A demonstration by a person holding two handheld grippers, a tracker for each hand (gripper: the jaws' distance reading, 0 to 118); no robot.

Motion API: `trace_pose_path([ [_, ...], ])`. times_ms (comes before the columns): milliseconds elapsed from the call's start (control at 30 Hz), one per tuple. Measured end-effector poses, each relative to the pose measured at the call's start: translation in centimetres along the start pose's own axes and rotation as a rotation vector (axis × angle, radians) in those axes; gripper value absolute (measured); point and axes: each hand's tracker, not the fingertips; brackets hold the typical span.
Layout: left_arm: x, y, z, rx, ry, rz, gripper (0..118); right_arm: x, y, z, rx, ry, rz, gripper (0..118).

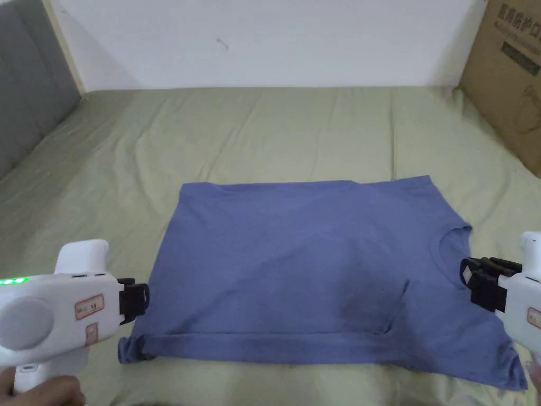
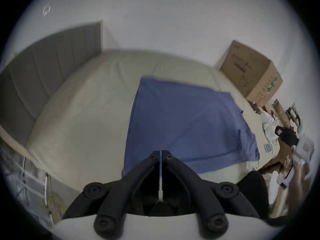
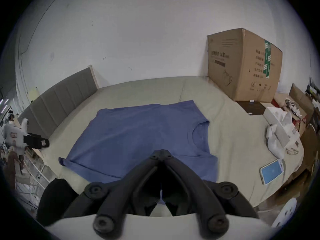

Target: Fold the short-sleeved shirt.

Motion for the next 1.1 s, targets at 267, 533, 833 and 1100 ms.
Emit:
trace_pose_path([
  [267, -6.4, -0.7, -7.6, -0.234, 0.067, 0.091, 112, 1.3, -1.9, -0.9, -0.1, 0.008, -0.046, 0],
  [533, -3.8, -4.7, -9.7, -0.241, 0.023, -0.112, 5, 3.3, -2.7, -1.1, -0.164, -0.024, -0.126, 0],
  [833, -3.9, -2.5, -4.3, 0.009, -0.021, 0.009, 5, 7.4, -4.0, -2.3, -0.306, -0.064, -0.176, 117],
  [1100, -2.3, -2.5, -3.2, 0.059, 0.013, -0.044, 5, 9.0, -7.2, -7.0, -0.539, -0.177, -0.068, 114],
])
